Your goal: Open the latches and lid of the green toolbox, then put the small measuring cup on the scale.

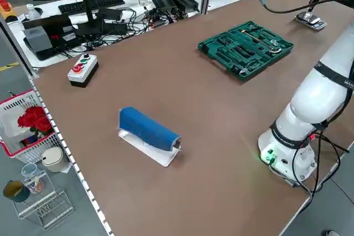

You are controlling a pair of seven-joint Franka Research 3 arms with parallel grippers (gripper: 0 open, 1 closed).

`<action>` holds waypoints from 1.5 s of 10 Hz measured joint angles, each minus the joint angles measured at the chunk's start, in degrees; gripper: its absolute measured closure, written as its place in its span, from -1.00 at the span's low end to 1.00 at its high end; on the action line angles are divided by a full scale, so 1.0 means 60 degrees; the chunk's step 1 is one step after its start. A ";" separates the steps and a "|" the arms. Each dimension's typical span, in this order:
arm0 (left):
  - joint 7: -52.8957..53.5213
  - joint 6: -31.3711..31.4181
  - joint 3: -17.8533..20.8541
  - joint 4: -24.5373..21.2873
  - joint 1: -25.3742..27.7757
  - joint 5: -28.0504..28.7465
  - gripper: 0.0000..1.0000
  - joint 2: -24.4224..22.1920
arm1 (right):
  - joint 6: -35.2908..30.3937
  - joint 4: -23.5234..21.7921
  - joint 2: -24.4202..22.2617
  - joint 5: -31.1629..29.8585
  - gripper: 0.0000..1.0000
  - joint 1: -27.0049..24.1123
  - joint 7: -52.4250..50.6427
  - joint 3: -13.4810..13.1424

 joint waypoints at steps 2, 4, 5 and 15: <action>0.0240 0.0000 0.0002 0.0001 0.0004 0.0000 -1.00 0.0000 | -0.0240 0.0109 -0.0001 -0.0001 0.28 0.0000 -0.0001 0.0008; 0.0416 0.0000 0.0005 0.0001 0.0005 0.0000 -1.00 0.0002 | -0.1119 0.0570 -0.0013 -0.0002 0.23 0.0001 -0.0002 0.0032; 0.0420 0.0000 0.0005 0.0001 0.0005 0.0000 -1.00 0.0012 | -0.1350 0.0756 -0.0014 -0.0002 0.22 0.0001 -0.0003 0.0047; 0.0432 -0.0004 0.0012 0.0072 0.0052 0.0000 -1.00 0.0171 | -0.6336 0.5984 -0.0386 0.1378 -1.00 0.0163 0.0136 0.0593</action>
